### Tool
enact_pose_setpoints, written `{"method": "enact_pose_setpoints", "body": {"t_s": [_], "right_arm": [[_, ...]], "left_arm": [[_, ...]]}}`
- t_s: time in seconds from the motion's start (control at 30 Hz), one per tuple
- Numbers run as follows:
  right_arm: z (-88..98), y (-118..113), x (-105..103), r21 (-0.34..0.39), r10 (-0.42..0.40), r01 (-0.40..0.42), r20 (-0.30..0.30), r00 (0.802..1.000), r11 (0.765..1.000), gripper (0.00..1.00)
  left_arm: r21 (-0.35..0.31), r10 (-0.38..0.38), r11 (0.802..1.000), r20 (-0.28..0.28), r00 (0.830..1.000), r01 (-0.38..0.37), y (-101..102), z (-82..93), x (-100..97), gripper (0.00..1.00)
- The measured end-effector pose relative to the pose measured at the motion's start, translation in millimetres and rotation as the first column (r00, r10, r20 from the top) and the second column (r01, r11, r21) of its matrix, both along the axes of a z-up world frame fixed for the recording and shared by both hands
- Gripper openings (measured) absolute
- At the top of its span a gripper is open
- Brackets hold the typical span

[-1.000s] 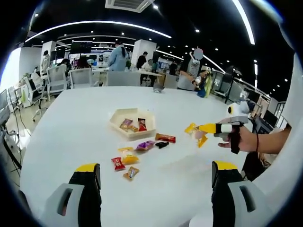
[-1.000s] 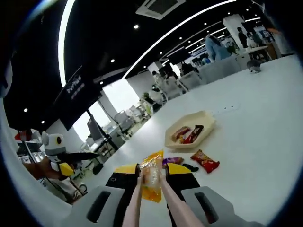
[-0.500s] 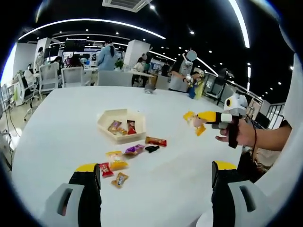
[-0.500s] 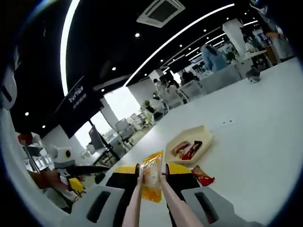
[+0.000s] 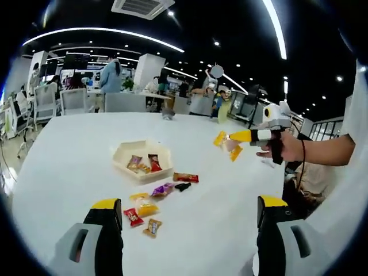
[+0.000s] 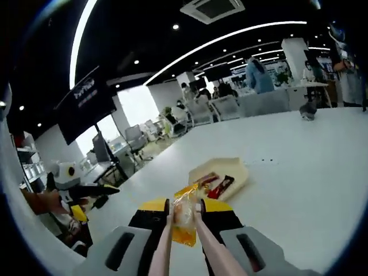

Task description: Place the target food into the container with the food tongs after gripping and lifting it, then release it inside without dropping or visibly crushing the food.

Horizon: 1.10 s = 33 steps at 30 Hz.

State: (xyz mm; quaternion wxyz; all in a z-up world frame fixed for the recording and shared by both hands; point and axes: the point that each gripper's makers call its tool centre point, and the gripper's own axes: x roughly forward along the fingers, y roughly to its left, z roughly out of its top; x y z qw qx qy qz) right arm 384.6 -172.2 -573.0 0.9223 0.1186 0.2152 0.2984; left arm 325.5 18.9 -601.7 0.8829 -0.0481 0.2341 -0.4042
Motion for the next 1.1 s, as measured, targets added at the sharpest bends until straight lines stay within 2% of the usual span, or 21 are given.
{"method": "enact_pose_setpoints", "body": {"t_s": [0.1, 0.17, 0.27, 0.33, 0.43, 0.47, 0.5, 0.53, 0.57, 0.63, 0.7, 0.73, 0.8, 0.87, 0.93, 1.0, 1.1], "right_arm": [[-3.4, -4.0, 9.8, -0.025, -0.038, 0.037, -0.018, 0.999, 0.999, 0.21], [-0.2, -7.0, 17.5, -0.034, -0.055, 0.055, -0.002, 0.999, 0.998, 0.21], [7.5, -12.9, 28.0, -0.026, -0.097, 0.097, -0.005, 0.995, 0.995, 0.21], [13.2, -12.5, 38.0, -0.034, -0.105, 0.105, 0.003, 0.994, 0.994, 0.21], [11.5, -12.1, 49.8, -0.046, -0.106, 0.105, 0.001, 0.994, 0.993, 0.21], [9.9, -10.1, 60.4, -0.044, -0.097, 0.097, -0.002, 0.995, 0.994, 0.21], [8.3, -8.7, 65.2, -0.048, -0.090, 0.090, -0.006, 0.996, 0.995, 0.21], [7.0, -7.5, 71.7, -0.046, -0.093, 0.092, -0.021, 0.995, 0.995, 0.21], [7.2, -6.5, 73.7, -0.046, -0.090, 0.089, -0.020, 0.996, 0.995, 0.21], [3.6, -1.1, 88.2, -0.071, -0.066, 0.065, -0.022, 0.998, 0.995, 0.21], [0.5, 3.2, 101.8, -0.058, -0.057, 0.056, -0.025, 0.998, 0.997, 0.21], [-1.6, 4.8, 106.8, -0.052, -0.057, 0.055, -0.035, 0.998, 0.997, 0.21], [-5.4, 10.8, 115.6, -0.051, -0.043, 0.041, -0.041, 0.998, 0.998, 0.21], [-13.8, 16.9, 126.5, -0.068, -0.030, 0.026, -0.056, 0.998, 0.997, 0.21], [-22.0, 23.2, 139.0, -0.071, -0.019, 0.015, -0.069, 0.997, 0.997, 0.21], [-29.1, 26.6, 150.6, -0.087, -0.016, 0.009, -0.078, 0.997, 0.996, 0.21], [-33.5, 29.2, 161.5, -0.103, -0.012, 0.003, -0.078, 0.997, 0.995, 0.21]], "left_arm": [[-0.023, -0.027, 0.999, 0.020, 0.999, 0.028, 0.1, 3.3, 0.7, 0.98], [-0.033, -0.050, 0.998, 0.056, 0.997, 0.052, -1.0, 3.6, 2.2, 0.98], [-0.011, -0.047, 0.999, 0.047, 0.998, 0.048, 5.2, -0.9, 3.1, 0.98], [-0.044, -0.032, 0.998, 0.052, 0.998, 0.035, 9.7, 7.8, 0.0, 0.98], [-0.024, -0.032, 0.999, 0.051, 0.998, 0.034, 14.6, 3.7, 0.9, 0.98], [0.006, -0.026, 1.000, 0.056, 0.998, 0.025, 18.9, 0.0, 2.1, 0.98], [0.009, -0.012, 1.000, 0.056, 0.998, 0.011, 21.1, -1.2, 3.6, 0.98], [0.021, 0.027, 0.999, 0.021, 0.999, -0.028, 26.7, -4.4, 3.6, 0.98], [0.018, 0.034, 0.999, 0.015, 0.999, -0.034, 27.4, -3.6, 3.1, 0.98], [-0.047, 0.063, 0.997, 0.029, 0.998, -0.061, 25.5, 3.9, 2.2, 0.99], [-0.014, 0.041, 0.999, 0.000, 0.999, -0.041, 24.2, -6.0, -2.8, 0.99], [0.051, 0.044, 0.998, -0.011, 0.999, -0.044, 29.8, -13.4, -5.5, 0.99], [0.033, 0.064, 0.997, -0.004, 0.998, -0.064, 32.2, -12.0, -5.3, 0.99], [0.015, 0.097, 0.995, -0.019, 0.995, -0.097, 37.8, -10.0, -7.7, 0.99], [0.028, 0.139, 0.990, -0.015, 0.990, -0.139, 47.1, -9.4, -8.8, 0.99], [0.011, 0.183, 0.983, -0.030, 0.983, -0.183, 54.3, -9.7, -8.0, 0.99], [0.025, 0.202, 0.979, -0.034, 0.979, -0.201, 59.4, -10.9, -8.0, 0.99]]}}
